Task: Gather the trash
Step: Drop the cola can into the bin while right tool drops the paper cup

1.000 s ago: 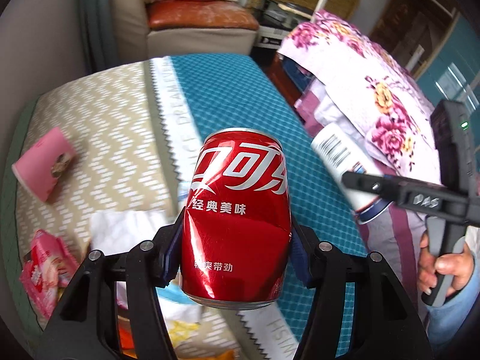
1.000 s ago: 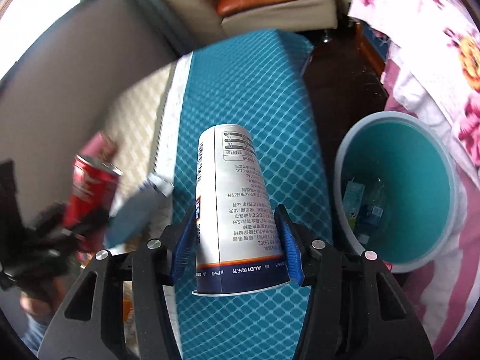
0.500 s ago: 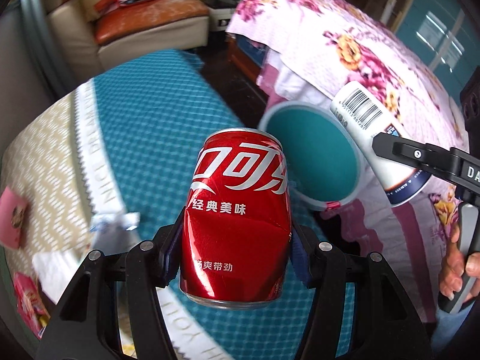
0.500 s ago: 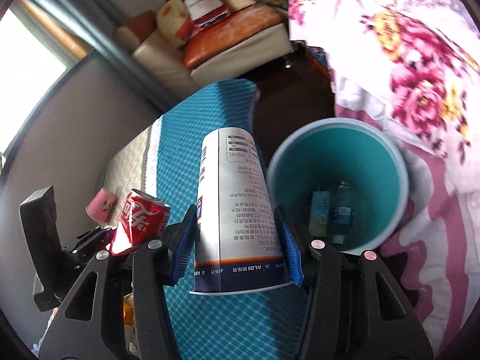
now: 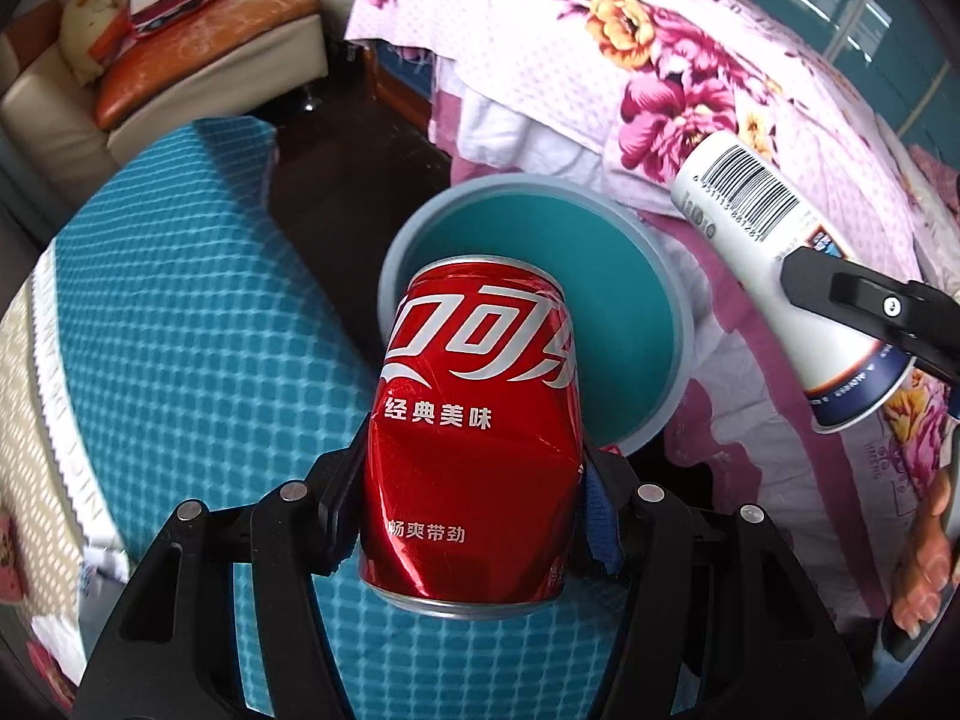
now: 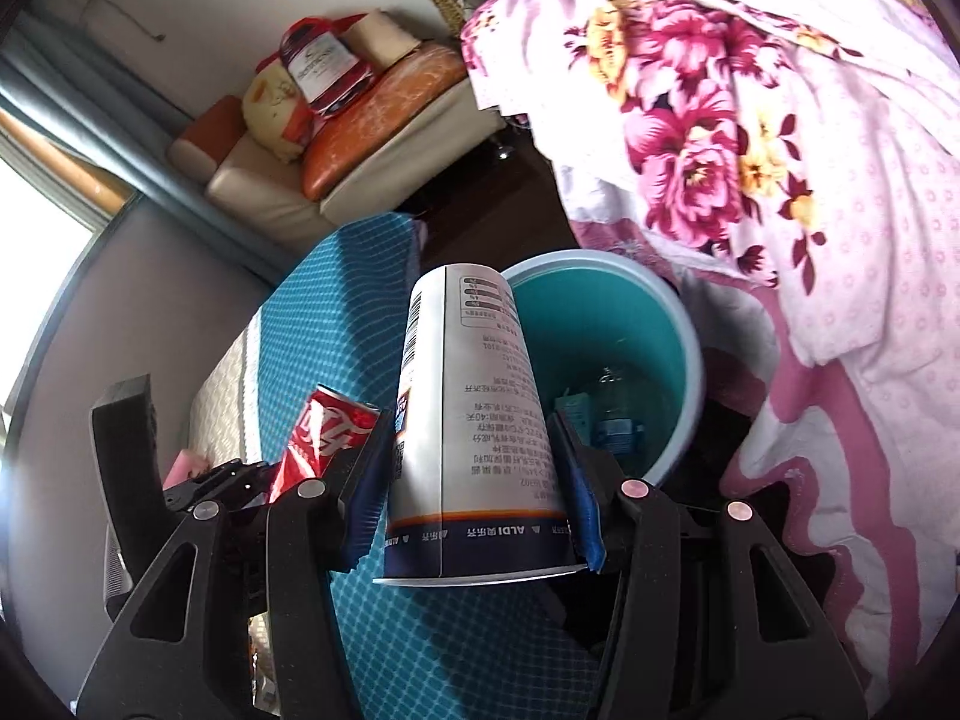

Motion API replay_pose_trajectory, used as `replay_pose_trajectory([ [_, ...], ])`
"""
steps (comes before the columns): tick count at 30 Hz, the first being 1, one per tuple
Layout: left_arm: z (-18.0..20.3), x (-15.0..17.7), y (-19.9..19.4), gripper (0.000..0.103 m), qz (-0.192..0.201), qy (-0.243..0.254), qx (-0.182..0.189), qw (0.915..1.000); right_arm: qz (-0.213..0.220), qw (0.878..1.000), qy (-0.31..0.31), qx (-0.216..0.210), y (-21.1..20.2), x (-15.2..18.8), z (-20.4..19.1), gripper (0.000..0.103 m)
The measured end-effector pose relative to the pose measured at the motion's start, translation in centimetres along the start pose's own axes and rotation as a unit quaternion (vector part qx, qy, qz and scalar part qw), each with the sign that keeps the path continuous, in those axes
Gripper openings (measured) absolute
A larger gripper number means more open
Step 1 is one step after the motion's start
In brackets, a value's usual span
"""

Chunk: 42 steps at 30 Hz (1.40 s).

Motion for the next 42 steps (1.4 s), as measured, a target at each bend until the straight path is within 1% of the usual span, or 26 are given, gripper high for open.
replay_pose_trajectory([
  [5,0.5,-1.3,2.0,0.06,-0.013,0.009,-0.004,0.9999,-0.003,1.0,0.011,0.007,0.5,-0.1,1.1,0.049],
  [9,0.4,-2.0,3.1,0.061,-0.018,0.001,-0.006,0.9998,-0.009,1.0,0.017,0.012,1.1,-0.1,1.8,0.049],
  [10,0.3,-2.0,3.4,0.065,-0.021,-0.002,-0.007,0.9998,-0.011,1.0,0.018,0.013,1.2,-0.1,2.0,0.049],
  [11,0.3,-1.9,3.5,0.071,-0.021,-0.003,-0.007,0.9997,-0.014,1.0,0.018,0.014,1.4,0.0,2.0,0.048],
  [13,0.4,-1.8,3.6,0.078,-0.02,-0.003,-0.009,0.9998,-0.016,1.0,0.017,0.014,1.6,0.1,1.9,0.048],
  [15,0.3,-1.6,3.6,0.078,-0.019,-0.004,-0.011,0.9997,-0.017,1.0,0.016,0.014,1.8,0.1,1.8,0.048],
  [20,-0.1,-0.9,2.8,0.078,-0.016,-0.016,-0.003,0.9997,-0.017,1.0,0.016,0.015,2.0,0.2,1.6,0.048],
  [27,-1.0,0.2,0.2,0.081,0.009,-0.042,0.007,0.999,-0.019,0.999,0.012,0.028,2.3,0.1,1.3,0.048],
  [31,-1.7,0.7,-1.1,0.082,0.02,-0.057,0.013,0.9981,-0.027,0.999,0.01,0.039,3.2,0.2,1.3,0.048],
  [33,-1.9,0.8,-1.4,0.086,0.024,-0.06,0.016,0.9978,-0.032,0.998,0.008,0.046,3.7,0.3,1.2,0.048],
  [34,-1.9,0.8,-1.5,0.091,0.026,-0.06,0.016,0.9977,-0.036,0.998,0.006,0.051,4.0,0.3,1.3,0.048],
  [37,-2.0,1.1,-1.8,0.091,0.03,-0.058,0.015,0.9977,-0.045,0.997,0.007,0.059,5.0,0.2,1.2,0.049],
  [38,-2.0,1.1,-1.8,0.091,0.029,-0.059,0.017,0.9977,-0.047,0.997,0.007,0.062,5.2,0.3,1.1,0.05],
  [40,-2.1,1.4,-1.9,0.091,0.028,-0.06,0.021,0.9976,-0.047,0.997,0.008,0.062,5.4,0.4,1.0,0.056],
  [41,-2.2,1.5,-2.0,0.091,0.028,-0.061,0.022,0.9975,-0.047,0.997,0.007,0.062,5.4,0.4,0.9,0.062],
  [42,-2.2,1.5,-2.0,0.091,0.028,-0.061,0.023,0.9975,-0.046,0.997,0.007,0.063,5.4,0.4,0.9,0.066],
])
Point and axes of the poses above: each gripper's, at about its wrist camera, not at the fingertips, and y roughly the way its jaws point, z to its right, x to its underside, the point moved 1 cm from there along y, roughly the way its jaws point, and after that the axes turned 6 degrees about z, right-handed, at the moved point
